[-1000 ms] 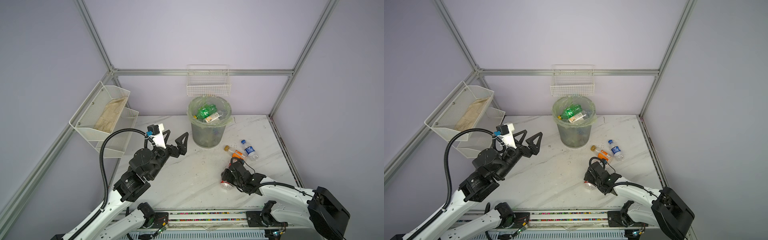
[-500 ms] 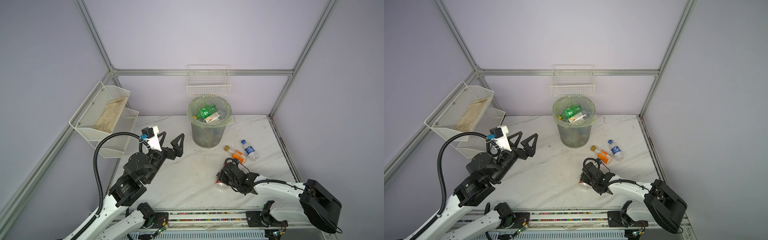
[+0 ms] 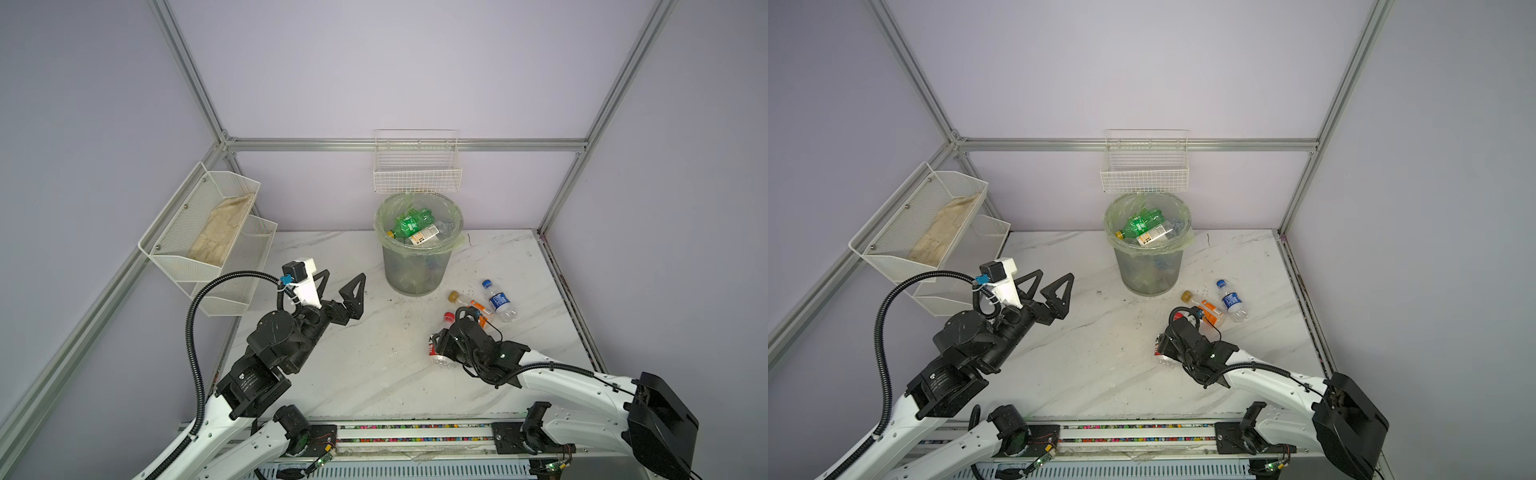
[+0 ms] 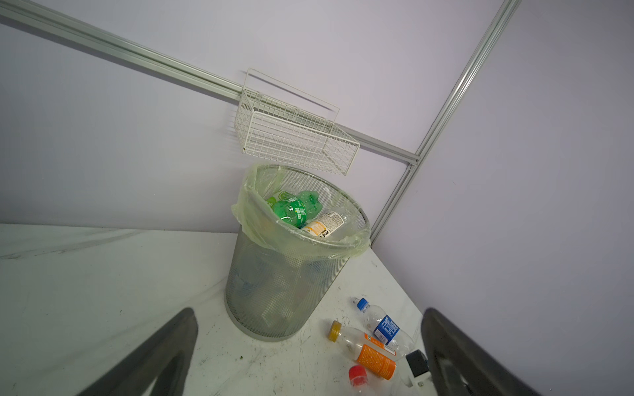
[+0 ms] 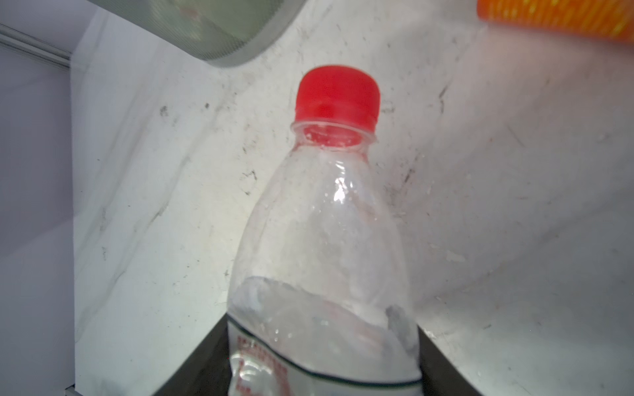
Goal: Throw the plastic bottles in the bin
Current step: 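Lift the red-capped bottle upright with the right gripper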
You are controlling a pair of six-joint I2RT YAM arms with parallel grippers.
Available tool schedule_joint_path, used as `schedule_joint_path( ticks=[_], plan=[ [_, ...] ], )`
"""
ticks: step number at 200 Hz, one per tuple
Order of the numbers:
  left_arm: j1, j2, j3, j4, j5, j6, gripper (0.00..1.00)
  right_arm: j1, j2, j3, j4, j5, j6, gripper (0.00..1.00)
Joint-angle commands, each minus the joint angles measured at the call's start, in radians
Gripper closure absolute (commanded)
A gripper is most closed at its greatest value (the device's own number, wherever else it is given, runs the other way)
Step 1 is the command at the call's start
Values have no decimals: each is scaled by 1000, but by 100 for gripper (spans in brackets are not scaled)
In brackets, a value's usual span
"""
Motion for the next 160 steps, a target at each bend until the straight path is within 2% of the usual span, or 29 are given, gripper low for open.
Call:
schedule_joint_path(
  ticks=[1, 95, 160],
  plan=[
    [-5, -13, -61, -8, 1, -42, 0, 8, -43, 74, -75, 77, -50, 86],
    [-5, -102, -243, -77, 49, -185, 0, 7, -78, 439, -212, 285, -312, 84],
    [-5, -137, -369, -89, 103, -287, 0, 8, -155, 529, -138, 328, -431, 82]
  ],
)
